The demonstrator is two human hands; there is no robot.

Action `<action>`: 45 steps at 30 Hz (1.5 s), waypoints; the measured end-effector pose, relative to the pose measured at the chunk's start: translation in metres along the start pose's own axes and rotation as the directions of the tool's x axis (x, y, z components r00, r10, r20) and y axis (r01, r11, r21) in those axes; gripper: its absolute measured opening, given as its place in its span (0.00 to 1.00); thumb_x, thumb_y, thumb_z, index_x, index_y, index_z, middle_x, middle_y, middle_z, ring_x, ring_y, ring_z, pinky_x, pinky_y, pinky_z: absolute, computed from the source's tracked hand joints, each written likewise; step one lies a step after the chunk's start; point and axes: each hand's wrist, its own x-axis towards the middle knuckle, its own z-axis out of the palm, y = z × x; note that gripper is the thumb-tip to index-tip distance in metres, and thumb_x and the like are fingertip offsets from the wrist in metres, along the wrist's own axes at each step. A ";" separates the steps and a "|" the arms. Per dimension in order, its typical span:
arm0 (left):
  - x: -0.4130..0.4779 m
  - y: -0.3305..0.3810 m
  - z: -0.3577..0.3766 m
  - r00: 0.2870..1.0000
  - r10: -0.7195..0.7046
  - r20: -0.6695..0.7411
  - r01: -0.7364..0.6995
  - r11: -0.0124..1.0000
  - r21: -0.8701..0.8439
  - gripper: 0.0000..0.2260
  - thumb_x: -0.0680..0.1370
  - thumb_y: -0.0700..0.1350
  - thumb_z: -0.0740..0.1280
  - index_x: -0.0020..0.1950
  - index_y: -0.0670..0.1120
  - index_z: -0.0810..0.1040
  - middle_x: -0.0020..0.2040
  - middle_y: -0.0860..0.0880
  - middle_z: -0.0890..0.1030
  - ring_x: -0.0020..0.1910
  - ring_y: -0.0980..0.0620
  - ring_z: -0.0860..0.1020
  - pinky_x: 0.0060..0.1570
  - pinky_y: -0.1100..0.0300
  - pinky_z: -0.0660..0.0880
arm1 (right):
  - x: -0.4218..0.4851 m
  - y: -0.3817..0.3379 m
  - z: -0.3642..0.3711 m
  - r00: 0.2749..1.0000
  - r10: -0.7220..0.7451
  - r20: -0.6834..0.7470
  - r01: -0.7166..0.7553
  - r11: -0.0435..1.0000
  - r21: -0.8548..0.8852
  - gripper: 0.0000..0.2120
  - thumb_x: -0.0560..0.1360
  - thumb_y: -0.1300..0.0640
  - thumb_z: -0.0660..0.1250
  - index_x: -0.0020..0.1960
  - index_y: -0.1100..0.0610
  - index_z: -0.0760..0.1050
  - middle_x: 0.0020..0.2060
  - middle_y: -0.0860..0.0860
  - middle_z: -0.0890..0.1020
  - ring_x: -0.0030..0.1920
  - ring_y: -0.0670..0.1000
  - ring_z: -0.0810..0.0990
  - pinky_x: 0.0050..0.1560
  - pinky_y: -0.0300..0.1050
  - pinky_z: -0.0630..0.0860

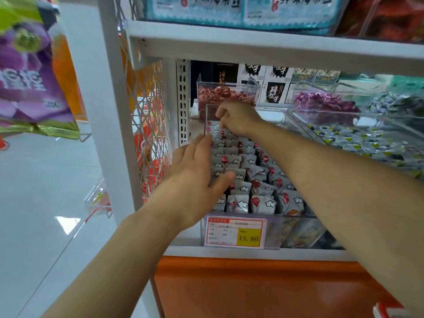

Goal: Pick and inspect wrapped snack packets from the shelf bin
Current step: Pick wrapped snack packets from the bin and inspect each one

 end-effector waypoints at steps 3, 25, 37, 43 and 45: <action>0.000 0.001 0.001 1.000 0.005 -0.001 -0.005 1.000 -0.001 0.34 0.77 0.60 0.58 0.77 0.50 0.45 0.77 0.53 0.49 0.73 0.59 0.47 0.63 0.64 0.45 | 0.008 0.001 0.009 0.998 -0.033 -0.060 0.023 0.987 -0.160 0.08 0.76 0.60 0.63 0.51 0.55 0.80 0.52 0.51 0.80 0.59 0.54 0.74 0.59 0.51 0.73; -0.021 0.024 -0.008 0.928 -0.001 -0.373 0.017 0.999 0.041 0.26 0.77 0.57 0.59 0.72 0.48 0.66 0.61 0.48 0.67 0.62 0.52 0.61 0.58 0.62 0.57 | -0.171 -0.009 -0.058 0.889 0.393 -0.236 -0.023 0.554 0.832 0.05 0.79 0.63 0.61 0.45 0.62 0.72 0.41 0.55 0.78 0.30 0.46 0.81 0.34 0.39 0.80; -0.044 0.053 -0.017 0.971 -0.222 -0.085 0.109 0.737 -0.667 0.10 0.75 0.51 0.64 0.48 0.45 0.78 0.34 0.51 0.77 0.29 0.61 0.75 0.30 0.67 0.74 | -0.230 -0.007 -0.060 0.938 0.334 0.089 -0.101 0.019 0.995 0.11 0.66 0.61 0.67 0.47 0.66 0.77 0.39 0.57 0.85 0.36 0.51 0.83 0.35 0.39 0.80; -0.041 0.054 -0.019 0.930 -0.320 0.179 0.249 0.193 -0.949 0.09 0.68 0.48 0.67 0.37 0.43 0.81 0.28 0.49 0.76 0.26 0.57 0.74 0.28 0.69 0.74 | -0.232 0.002 -0.059 0.912 0.360 0.197 -0.182 -0.077 0.980 0.15 0.65 0.62 0.67 0.51 0.65 0.77 0.33 0.56 0.83 0.33 0.49 0.83 0.31 0.38 0.79; -0.040 0.053 -0.020 0.922 -0.342 0.181 0.240 0.139 -0.961 0.09 0.68 0.47 0.67 0.33 0.44 0.82 0.27 0.48 0.76 0.25 0.58 0.74 0.27 0.70 0.74 | -0.231 0.003 -0.057 0.903 0.367 0.222 -0.197 -0.105 0.975 0.12 0.65 0.62 0.67 0.48 0.64 0.77 0.30 0.55 0.82 0.31 0.49 0.83 0.29 0.37 0.78</action>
